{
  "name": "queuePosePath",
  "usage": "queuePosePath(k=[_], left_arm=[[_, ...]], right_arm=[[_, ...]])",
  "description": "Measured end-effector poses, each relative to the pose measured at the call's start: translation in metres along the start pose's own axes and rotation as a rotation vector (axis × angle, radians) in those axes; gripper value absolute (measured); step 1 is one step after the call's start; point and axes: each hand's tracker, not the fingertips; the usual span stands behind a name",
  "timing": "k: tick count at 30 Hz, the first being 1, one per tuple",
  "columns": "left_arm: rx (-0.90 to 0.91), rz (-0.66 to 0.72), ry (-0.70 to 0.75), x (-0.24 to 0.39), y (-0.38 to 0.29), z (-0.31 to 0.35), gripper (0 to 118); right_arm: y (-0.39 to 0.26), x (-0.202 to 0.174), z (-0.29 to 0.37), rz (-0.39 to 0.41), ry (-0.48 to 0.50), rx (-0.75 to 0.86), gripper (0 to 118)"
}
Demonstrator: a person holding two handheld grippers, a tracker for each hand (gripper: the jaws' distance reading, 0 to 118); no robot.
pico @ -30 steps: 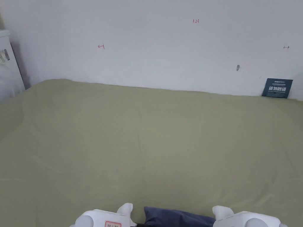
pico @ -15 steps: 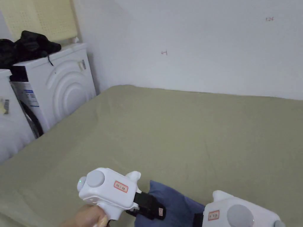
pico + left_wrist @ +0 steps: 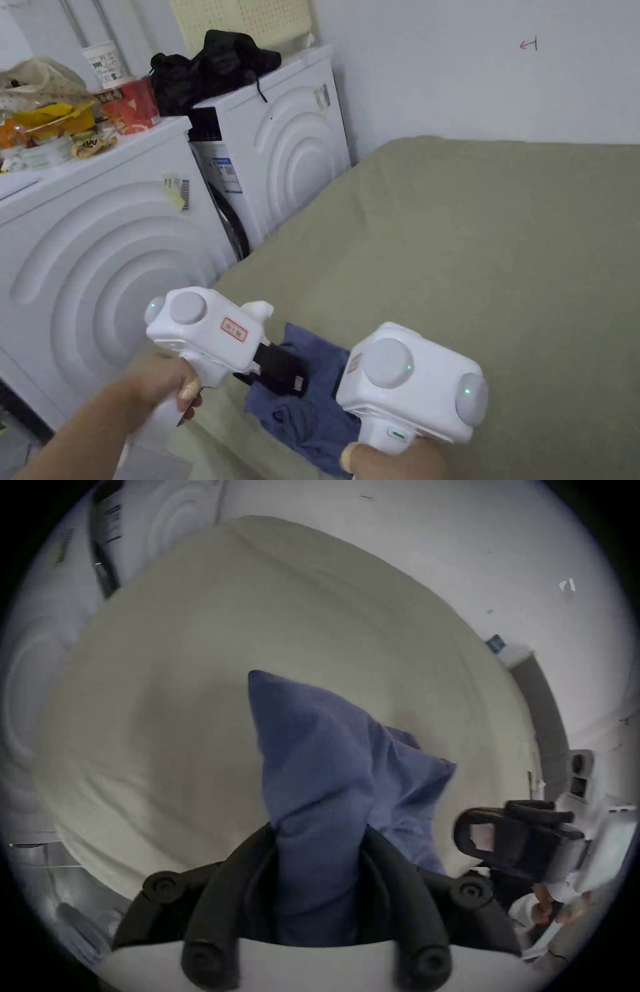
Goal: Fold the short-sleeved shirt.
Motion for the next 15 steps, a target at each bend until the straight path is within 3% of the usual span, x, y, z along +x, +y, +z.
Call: queuePosePath(k=[1, 5, 7, 9, 11, 13, 14, 15], left_arm=[[-0.01, 0.008, -0.001, -0.014, 0.001, 0.003, 25], [0.016, 0.037, 0.052, -0.056, 0.009, 0.001, 27], [0.022, 0.039, 0.149, -0.048, 0.005, 0.01, 57], [0.016, 0.081, 0.243, -0.049, 0.009, 0.024, 74], [0.064, 0.081, 0.32, -0.025, 0.002, 0.053, 76], [0.129, 0.095, 0.358, -0.001, 0.0, 0.079, 75], [0.16, 0.069, 0.353, 0.019, -0.005, 0.093, 72], [0.217, 0.053, 0.351, 0.038, -0.009, 0.103, 61]], right_arm=[[-0.001, -0.01, -0.009, 0.022, 0.009, -0.012, 1], [-0.003, -0.02, -0.039, -0.031, 0.05, -0.06, 2], [-0.002, -0.019, -0.043, -0.019, 0.052, -0.069, 2], [0.0, -0.013, -0.039, -0.001, 0.079, -0.065, 2], [0.003, -0.004, -0.024, 0.013, 0.075, -0.065, 2], [0.004, 0.011, -0.003, 0.037, 0.133, -0.05, 2], [0.005, 0.018, 0.011, 0.043, 0.116, -0.027, 2], [0.005, 0.027, 0.025, 0.059, 0.102, 0.014, 2]])
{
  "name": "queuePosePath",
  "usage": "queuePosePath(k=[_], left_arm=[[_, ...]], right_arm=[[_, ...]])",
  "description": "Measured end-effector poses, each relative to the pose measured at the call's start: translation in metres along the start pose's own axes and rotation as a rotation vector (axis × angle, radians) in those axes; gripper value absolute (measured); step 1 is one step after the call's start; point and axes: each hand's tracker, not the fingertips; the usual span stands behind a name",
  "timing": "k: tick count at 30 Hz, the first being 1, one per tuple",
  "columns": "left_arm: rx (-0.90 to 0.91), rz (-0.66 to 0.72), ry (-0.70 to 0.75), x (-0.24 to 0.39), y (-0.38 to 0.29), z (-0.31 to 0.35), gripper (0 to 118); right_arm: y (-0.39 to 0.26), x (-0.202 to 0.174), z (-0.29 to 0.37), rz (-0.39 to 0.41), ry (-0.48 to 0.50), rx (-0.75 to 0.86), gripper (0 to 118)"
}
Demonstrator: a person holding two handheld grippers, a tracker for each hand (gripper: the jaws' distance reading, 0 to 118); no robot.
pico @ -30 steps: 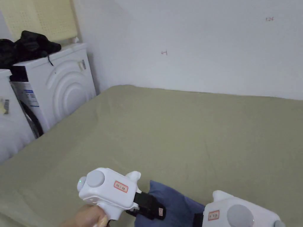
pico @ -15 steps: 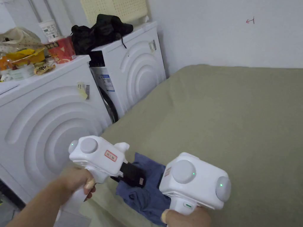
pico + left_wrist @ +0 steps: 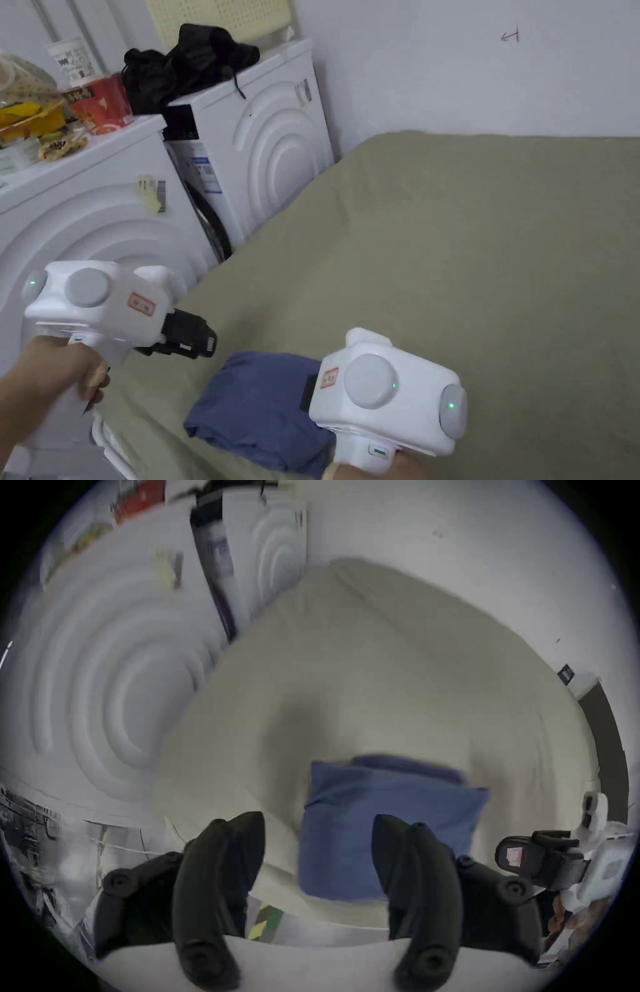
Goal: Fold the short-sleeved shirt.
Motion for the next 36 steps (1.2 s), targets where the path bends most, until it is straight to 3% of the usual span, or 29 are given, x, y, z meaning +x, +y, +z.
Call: queuePosePath(k=[3, 10, 14, 20, 23, 26, 32, 33, 34, 35, 36], left_arm=[[0.131, -0.05, -0.061, 0.06, -0.007, 0.03, 9], [0.227, -0.183, -0.104, 0.272, -0.058, 0.035, 0], [0.211, -0.229, -0.272, 0.388, -0.101, 0.028, 0], [0.296, -0.272, -0.338, 0.529, -0.172, 0.041, 0], [0.379, -0.28, -0.317, 0.565, -0.201, 0.055, 0], [0.406, -0.279, -0.33, 0.582, -0.208, 0.066, 0], [0.619, -0.291, -0.219, 0.583, -0.198, 0.095, 0], [0.622, -0.279, -0.209, 0.579, -0.194, 0.099, 3], [0.633, -0.253, -0.225, 0.571, -0.191, 0.104, 15], [0.662, -0.209, -0.236, 0.568, -0.188, 0.107, 37], [0.659, -0.183, -0.24, 0.562, -0.188, 0.11, 84]], right_arm=[[-0.001, 0.03, 0.049, 0.044, -0.018, 0.06, 2], [-0.024, 0.151, 0.186, 0.062, -0.248, 0.212, 2], [-0.053, 0.24, 0.277, 0.03, -0.392, 0.268, 1], [-0.109, 0.341, 0.391, 0.032, -0.639, 0.342, 1], [-0.135, 0.37, 0.424, 0.047, -0.706, 0.404, 1], [-0.15, 0.386, 0.44, 0.01, -0.756, 0.44, 1], [-0.144, 0.384, 0.47, 0.092, -0.844, 0.622, 1], [-0.144, 0.382, 0.475, 0.121, -0.854, 0.667, 3], [-0.143, 0.381, 0.481, 0.148, -0.862, 0.715, 14], [-0.144, 0.379, 0.485, 0.171, -0.88, 0.751, 37], [-0.147, 0.376, 0.488, 0.195, -0.892, 0.787, 79]])
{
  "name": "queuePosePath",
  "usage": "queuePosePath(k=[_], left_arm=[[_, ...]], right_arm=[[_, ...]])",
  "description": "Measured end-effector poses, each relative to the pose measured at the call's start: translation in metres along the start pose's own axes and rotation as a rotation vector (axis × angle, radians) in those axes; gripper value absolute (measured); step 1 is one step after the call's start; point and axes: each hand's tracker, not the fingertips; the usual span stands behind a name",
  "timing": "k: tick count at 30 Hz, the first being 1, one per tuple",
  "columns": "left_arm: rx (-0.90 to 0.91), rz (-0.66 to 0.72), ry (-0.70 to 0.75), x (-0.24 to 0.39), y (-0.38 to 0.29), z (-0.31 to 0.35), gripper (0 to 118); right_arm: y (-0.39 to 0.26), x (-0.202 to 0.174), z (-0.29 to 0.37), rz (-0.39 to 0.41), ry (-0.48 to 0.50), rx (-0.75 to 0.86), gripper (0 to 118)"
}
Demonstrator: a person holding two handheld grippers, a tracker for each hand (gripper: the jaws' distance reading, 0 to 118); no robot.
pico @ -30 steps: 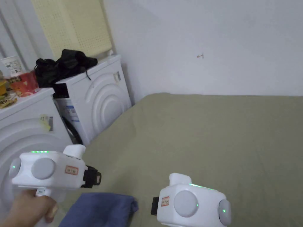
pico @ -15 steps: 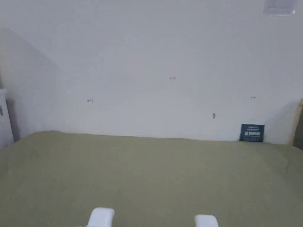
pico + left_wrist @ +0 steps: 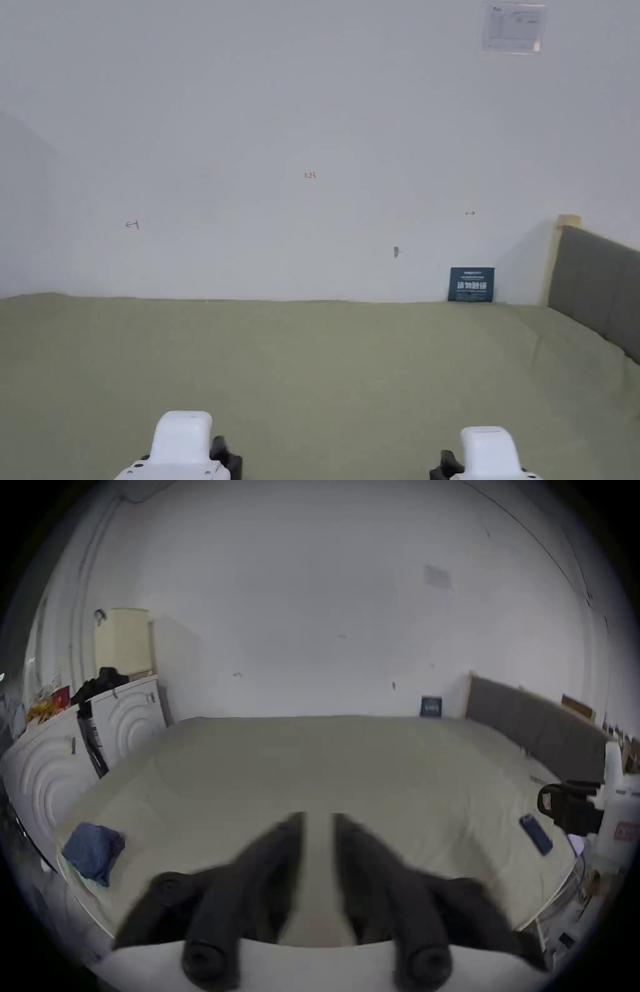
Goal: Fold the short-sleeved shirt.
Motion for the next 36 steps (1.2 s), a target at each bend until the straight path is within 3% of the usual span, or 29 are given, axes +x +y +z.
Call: queuePosePath(k=[1, 2, 3, 4, 8, 12, 18, 26, 30, 36], left_arm=[[0.022, 0.012, -0.006, -0.004, -0.001, 0.003, 114], [0.043, 0.015, -0.009, -0.008, -0.004, 0.004, 118], [0.046, 0.021, 0.001, -0.01, -0.004, 0.004, 118], [0.146, 0.034, 0.009, -0.015, -0.006, 0.013, 118], [0.101, 0.009, 0.025, -0.022, -0.01, 0.012, 118], [0.081, 0.066, 0.025, -0.03, -0.011, 0.012, 118], [0.059, 0.019, 0.058, -0.035, -0.01, 0.009, 118], [0.067, -0.003, 0.028, -0.034, -0.007, 0.005, 118], [0.079, 0.004, 0.049, -0.034, -0.009, 0.005, 118], [0.071, 0.009, 0.043, -0.035, -0.01, 0.007, 118]], right_arm=[[0.001, 0.001, 0.004, -0.012, -0.03, 0.04, 104], [0.001, 0.002, 0.005, -0.012, -0.041, 0.021, 114], [-0.001, 0.003, 0.008, -0.022, -0.038, 0.034, 117], [-0.004, 0.005, 0.012, -0.043, -0.019, 0.074, 117], [-0.009, 0.005, 0.016, -0.05, -0.05, 0.071, 117], [-0.012, 0.006, 0.018, -0.048, -0.034, 0.082, 117], [-0.005, 0.003, 0.015, -0.033, -0.02, 0.065, 117], [0.005, 0.001, 0.01, -0.082, -0.027, 0.028, 118], [0.004, 0.001, 0.011, -0.092, 0.056, 0.039, 118], [0.007, -0.001, 0.014, -0.07, 0.039, 0.065, 118]])
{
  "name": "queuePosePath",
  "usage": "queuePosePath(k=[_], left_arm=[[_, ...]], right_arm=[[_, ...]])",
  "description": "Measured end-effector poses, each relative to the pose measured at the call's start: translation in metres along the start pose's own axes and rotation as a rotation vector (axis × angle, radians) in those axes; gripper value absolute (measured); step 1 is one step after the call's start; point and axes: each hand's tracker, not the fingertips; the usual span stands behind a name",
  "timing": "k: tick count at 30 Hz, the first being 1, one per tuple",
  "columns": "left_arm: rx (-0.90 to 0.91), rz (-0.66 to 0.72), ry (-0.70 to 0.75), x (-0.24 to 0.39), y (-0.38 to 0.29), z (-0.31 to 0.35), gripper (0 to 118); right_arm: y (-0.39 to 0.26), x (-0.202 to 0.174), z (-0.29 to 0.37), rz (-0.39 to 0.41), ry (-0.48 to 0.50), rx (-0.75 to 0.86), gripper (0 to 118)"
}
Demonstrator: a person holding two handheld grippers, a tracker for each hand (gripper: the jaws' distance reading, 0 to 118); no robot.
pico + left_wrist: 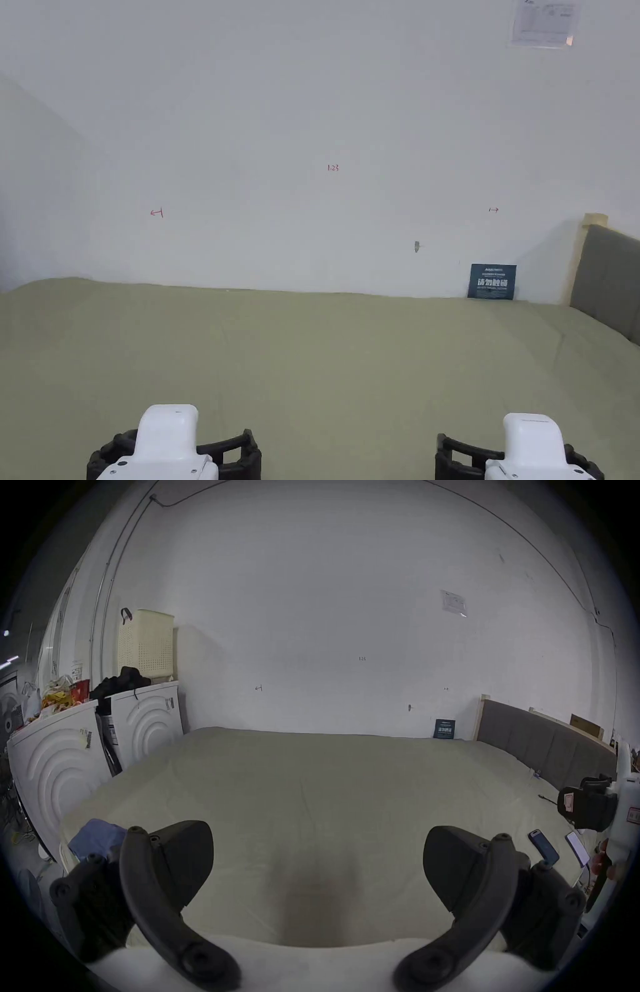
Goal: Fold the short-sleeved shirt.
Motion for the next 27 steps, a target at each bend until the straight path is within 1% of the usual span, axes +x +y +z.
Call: queuePosePath(k=[3, 7, 10, 11, 13, 15, 19, 23, 25, 27], left_arm=[[0.016, 0.005, 0.04, 0.001, -0.002, 0.004, 118], [0.03, 0.03, 0.013, -0.001, -0.002, 0.006, 118], [0.026, 0.026, 0.006, 0.002, -0.002, 0.003, 118], [0.023, 0.019, 0.006, 0.002, -0.003, 0.004, 118], [0.018, 0.01, 0.003, 0.004, -0.002, 0.003, 118], [0.017, 0.009, 0.003, 0.004, -0.002, 0.006, 118], [0.019, 0.022, -0.011, 0.002, -0.001, 0.007, 118], [0.049, 0.028, -0.001, 0.0, -0.001, 0.011, 118], [0.035, 0.038, -0.005, -0.001, -0.001, 0.011, 118], [0.032, 0.046, -0.013, -0.002, -0.003, 0.011, 118]], right_arm=[[0.001, 0.002, 0.002, -0.02, 0.005, 0.005, 118], [-0.001, 0.003, 0.004, -0.024, -0.018, 0.028, 118], [-0.003, 0.004, 0.007, -0.045, -0.022, 0.053, 118], [-0.004, 0.005, 0.006, -0.061, -0.015, 0.058, 118], [-0.003, 0.008, 0.004, -0.092, 0.019, 0.017, 118], [-0.001, 0.009, 0.001, -0.124, 0.088, -0.039, 118], [-0.003, 0.007, 0.005, -0.126, 0.048, 0.005, 118], [-0.001, 0.006, 0.007, -0.097, 0.061, 0.008, 118], [-0.001, 0.006, 0.007, -0.107, 0.069, -0.001, 118], [-0.002, 0.006, 0.007, -0.135, 0.072, 0.001, 118]])
